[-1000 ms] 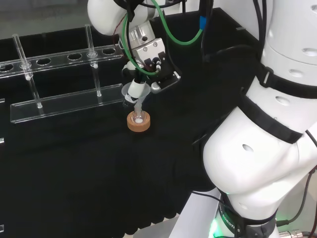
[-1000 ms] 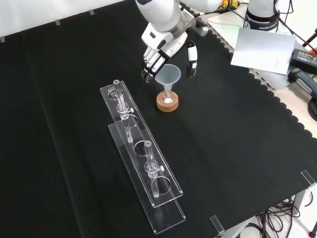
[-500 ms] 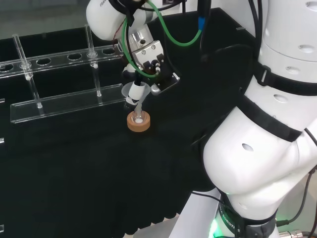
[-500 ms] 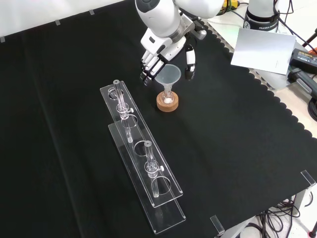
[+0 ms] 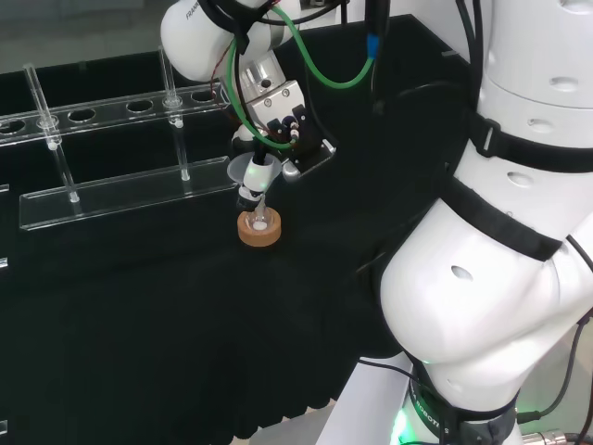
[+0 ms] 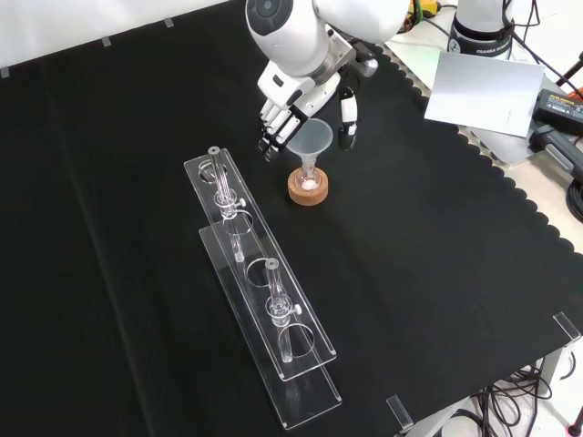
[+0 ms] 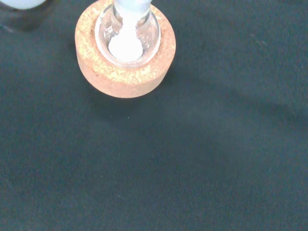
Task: Remove the funnel from the round-bottom flask.
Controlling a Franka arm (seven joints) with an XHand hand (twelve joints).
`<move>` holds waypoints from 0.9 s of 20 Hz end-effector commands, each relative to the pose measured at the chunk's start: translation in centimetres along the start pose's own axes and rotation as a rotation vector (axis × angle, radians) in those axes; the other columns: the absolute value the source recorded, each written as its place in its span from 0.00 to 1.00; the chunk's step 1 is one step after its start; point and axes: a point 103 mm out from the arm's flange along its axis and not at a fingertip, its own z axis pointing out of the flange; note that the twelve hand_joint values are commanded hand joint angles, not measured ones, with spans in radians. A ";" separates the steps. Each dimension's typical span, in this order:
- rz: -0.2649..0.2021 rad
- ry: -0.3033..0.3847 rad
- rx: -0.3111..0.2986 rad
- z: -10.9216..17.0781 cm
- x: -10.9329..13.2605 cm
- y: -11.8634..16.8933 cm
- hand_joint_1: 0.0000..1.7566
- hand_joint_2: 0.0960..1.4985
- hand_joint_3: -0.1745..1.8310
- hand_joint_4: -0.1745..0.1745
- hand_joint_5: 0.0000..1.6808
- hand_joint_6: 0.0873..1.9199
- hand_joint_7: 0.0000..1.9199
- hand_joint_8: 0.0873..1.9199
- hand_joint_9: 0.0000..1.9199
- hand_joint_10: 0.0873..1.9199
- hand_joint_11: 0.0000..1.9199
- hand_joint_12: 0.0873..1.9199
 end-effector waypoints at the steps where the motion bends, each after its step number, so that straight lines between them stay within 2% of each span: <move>1: -0.009 0.000 -0.001 0.2 -0.2 0.1 0.40 0.41 0.21 0.46 0.08 0.00 0.00 0.25 0.14 0.36 0.17 0.74; 5: 0.010 -0.003 -0.022 0.2 -0.1 0.2 0.41 0.42 0.23 0.44 0.11 0.00 0.05 0.29 0.20 0.33 0.19 0.74; 8: 0.016 -0.047 -0.039 0.1 0.2 0.2 0.41 0.43 0.24 0.42 0.14 0.00 0.10 0.30 0.25 0.31 0.21 0.73; 18: 0.040 -0.089 -0.108 -0.6 0.6 -0.2 0.43 0.47 0.31 0.43 0.25 0.00 0.25 0.30 0.39 0.24 0.28 0.68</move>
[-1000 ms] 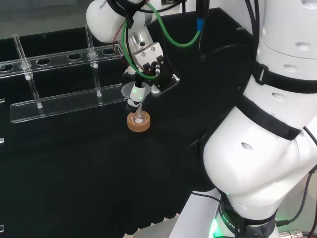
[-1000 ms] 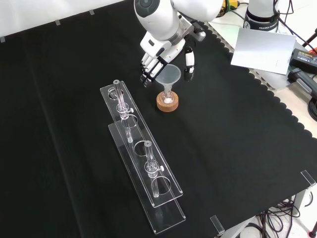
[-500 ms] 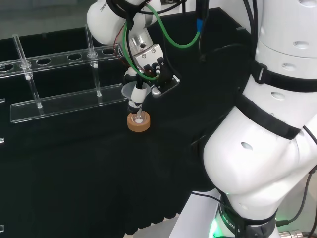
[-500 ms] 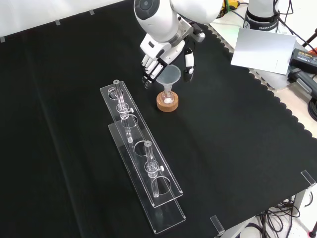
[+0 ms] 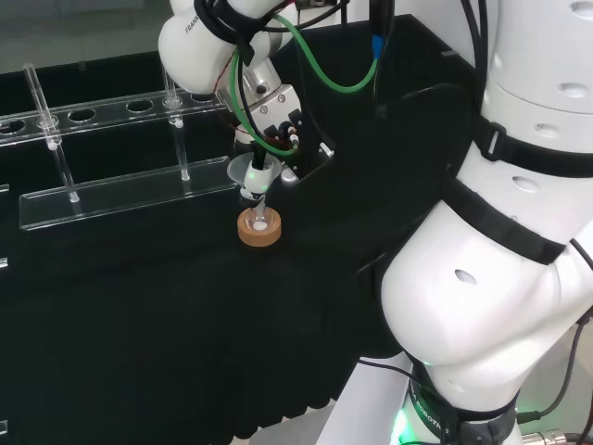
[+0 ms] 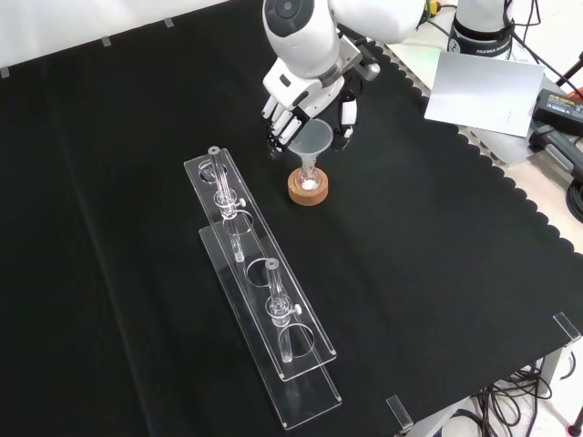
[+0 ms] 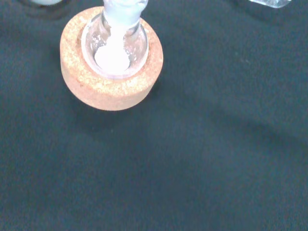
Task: Remove the funnel from the round-bottom flask.
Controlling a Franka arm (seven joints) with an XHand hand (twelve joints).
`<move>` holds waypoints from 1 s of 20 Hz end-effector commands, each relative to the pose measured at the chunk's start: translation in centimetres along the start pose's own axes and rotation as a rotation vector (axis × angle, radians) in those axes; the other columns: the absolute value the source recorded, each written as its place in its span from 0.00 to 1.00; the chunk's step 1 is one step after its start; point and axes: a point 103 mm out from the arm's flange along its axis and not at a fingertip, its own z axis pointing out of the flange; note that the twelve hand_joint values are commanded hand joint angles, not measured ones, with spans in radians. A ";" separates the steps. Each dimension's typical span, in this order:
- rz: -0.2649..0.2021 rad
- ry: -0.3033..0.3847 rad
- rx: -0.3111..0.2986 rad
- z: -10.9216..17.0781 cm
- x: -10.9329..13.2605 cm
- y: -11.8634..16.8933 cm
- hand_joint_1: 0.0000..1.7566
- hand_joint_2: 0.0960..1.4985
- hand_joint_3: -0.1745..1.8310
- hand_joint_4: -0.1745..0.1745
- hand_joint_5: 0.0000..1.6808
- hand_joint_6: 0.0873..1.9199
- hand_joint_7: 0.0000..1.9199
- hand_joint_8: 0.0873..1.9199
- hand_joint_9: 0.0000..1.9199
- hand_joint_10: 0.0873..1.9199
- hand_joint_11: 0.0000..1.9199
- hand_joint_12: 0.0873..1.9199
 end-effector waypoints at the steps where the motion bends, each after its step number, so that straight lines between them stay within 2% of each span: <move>1: 0.004 -0.026 -0.038 -0.7 0.3 -0.2 0.43 0.47 0.31 0.43 0.26 0.00 0.26 0.30 0.41 0.23 0.29 0.67; 5: 0.005 -0.047 -0.048 -1.4 0.4 -0.5 0.44 0.48 0.32 0.44 0.29 0.00 0.28 0.30 0.44 0.22 0.30 0.66; 14: 0.016 -0.038 -0.064 -2.4 -0.2 -1.4 0.44 0.48 0.33 0.49 0.40 0.03 0.32 0.29 0.46 0.20 0.32 0.64; 20: 0.033 -0.044 -0.098 -5.8 -0.8 -4.1 0.44 0.48 0.33 0.49 0.42 0.04 0.32 0.29 0.47 0.20 0.33 0.64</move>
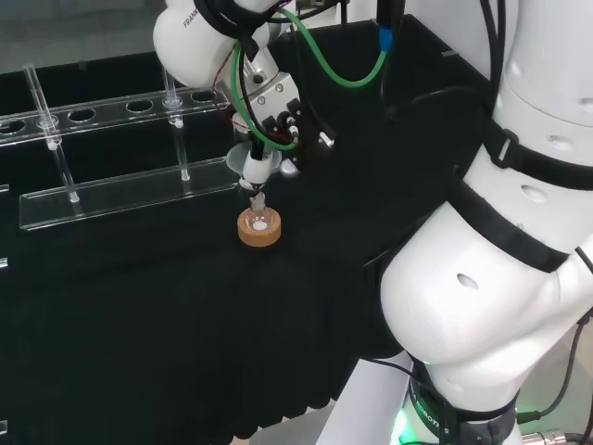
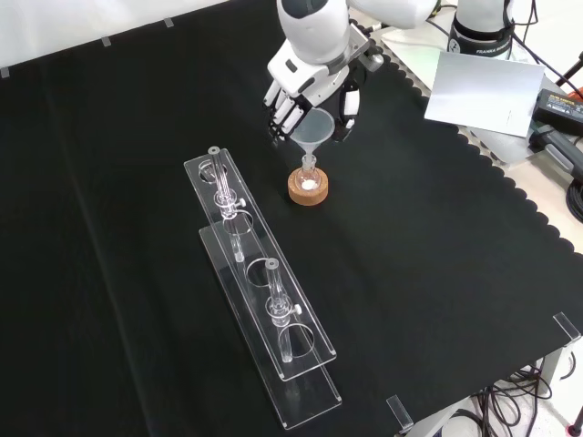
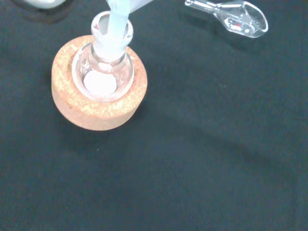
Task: Remove the funnel from the round-bottom flask.
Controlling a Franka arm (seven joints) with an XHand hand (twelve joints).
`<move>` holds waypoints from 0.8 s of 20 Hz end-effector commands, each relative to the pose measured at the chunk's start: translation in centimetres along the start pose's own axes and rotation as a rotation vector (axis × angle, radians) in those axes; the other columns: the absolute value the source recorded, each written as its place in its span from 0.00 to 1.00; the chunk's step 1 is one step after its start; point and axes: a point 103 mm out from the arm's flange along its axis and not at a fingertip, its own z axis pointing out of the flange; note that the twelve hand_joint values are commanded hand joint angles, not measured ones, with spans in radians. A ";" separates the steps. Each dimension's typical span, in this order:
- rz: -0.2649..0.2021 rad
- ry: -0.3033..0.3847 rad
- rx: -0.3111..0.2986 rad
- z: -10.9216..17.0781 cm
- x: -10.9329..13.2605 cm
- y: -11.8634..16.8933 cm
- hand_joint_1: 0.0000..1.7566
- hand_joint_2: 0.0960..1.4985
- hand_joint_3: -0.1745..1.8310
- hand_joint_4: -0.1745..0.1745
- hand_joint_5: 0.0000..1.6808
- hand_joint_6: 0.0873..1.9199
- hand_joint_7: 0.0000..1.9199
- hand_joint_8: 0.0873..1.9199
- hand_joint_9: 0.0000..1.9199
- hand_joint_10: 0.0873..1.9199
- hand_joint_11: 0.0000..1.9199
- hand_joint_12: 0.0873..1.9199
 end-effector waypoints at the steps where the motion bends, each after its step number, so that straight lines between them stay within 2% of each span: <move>1: 0.014 -0.010 -0.051 -4.3 -0.4 -2.9 0.44 0.48 0.33 0.49 0.42 0.05 0.33 0.28 0.47 0.19 0.33 0.64; 8: 0.035 -0.021 -0.094 -7.0 -0.7 -4.6 0.44 0.48 0.33 0.49 0.38 0.13 0.33 0.28 0.48 0.17 0.33 0.64; 16: 0.061 -0.014 -0.108 -9.6 -1.9 -5.5 0.44 0.48 0.33 0.49 0.37 0.15 0.33 0.28 0.48 0.17 0.34 0.64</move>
